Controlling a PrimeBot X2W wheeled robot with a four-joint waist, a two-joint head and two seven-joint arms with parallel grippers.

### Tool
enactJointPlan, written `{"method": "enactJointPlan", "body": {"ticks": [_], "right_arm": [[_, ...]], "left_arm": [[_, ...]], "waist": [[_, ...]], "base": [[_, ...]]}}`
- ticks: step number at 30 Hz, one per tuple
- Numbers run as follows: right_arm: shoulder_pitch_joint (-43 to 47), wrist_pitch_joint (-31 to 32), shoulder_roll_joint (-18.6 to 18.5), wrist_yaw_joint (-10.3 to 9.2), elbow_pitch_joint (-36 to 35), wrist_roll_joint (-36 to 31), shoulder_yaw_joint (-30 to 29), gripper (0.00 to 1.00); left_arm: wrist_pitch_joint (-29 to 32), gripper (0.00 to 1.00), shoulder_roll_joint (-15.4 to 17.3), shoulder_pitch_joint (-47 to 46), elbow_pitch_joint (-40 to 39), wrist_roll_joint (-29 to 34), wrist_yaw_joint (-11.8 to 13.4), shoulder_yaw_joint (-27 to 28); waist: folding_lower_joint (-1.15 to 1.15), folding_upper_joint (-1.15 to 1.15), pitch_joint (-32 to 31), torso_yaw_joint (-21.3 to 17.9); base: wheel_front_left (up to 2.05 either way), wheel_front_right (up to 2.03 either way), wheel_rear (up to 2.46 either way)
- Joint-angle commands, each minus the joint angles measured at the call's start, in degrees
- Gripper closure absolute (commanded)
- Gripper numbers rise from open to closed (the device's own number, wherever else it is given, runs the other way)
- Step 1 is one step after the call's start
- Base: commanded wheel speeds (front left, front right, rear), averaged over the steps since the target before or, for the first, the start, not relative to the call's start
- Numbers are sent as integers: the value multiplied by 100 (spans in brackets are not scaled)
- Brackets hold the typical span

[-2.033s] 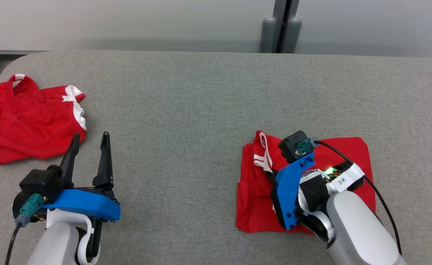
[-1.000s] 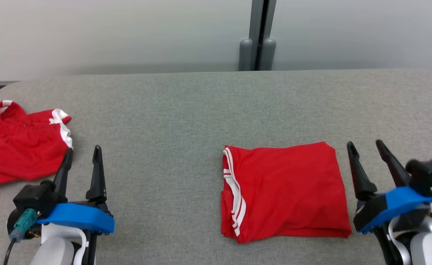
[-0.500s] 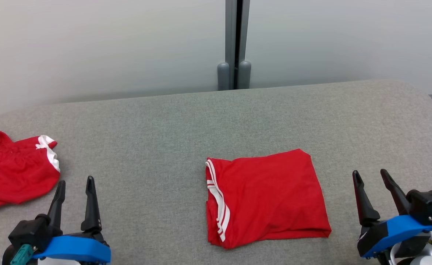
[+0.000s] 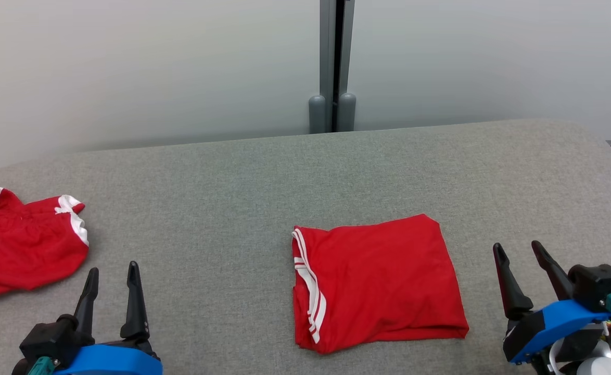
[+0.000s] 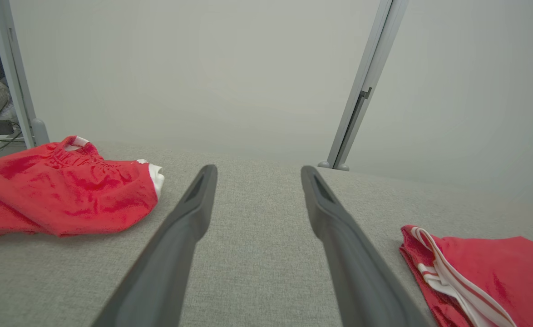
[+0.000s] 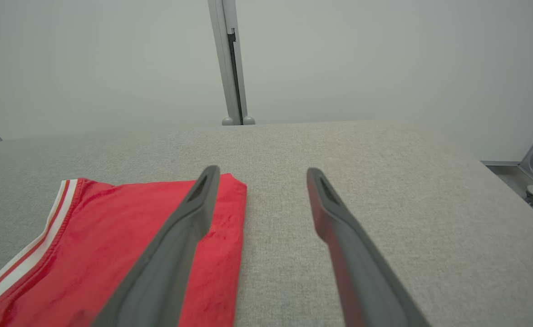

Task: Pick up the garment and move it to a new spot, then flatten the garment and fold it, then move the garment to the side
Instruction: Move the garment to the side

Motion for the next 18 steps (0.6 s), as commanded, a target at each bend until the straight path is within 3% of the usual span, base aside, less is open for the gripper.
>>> {"method": "enactJointPlan", "body": {"ticks": [1, 8, 15, 18], "right_arm": [[-90, 11, -46, 3, 14, 53, 25, 0], [-516, 489, -141, 3, 3, 270, 276, 0], [-1348, 2585, -156, 3, 565, 216, 86, 0], [-1597, 3204, -49, 4, 865, 94, -114, 0]], "left_arm": [[-24, 0, 2, 60, -7, 40, 5, -11], [-6, 0, -9, -112, -104, 43, 47, -70], [-3, 0, -21, -339, -221, 78, 11, -145], [1, 0, -42, -478, -229, 96, -30, -222]], "waist": [[0, 0, 7, 7], [0, 0, 236, 87], [0, 0, 583, 279], [0, 0, 734, 401]], "base": [[0, 0, 0], [0, 0, 0], [0, 0, 0], [0, 0, 0]]}}
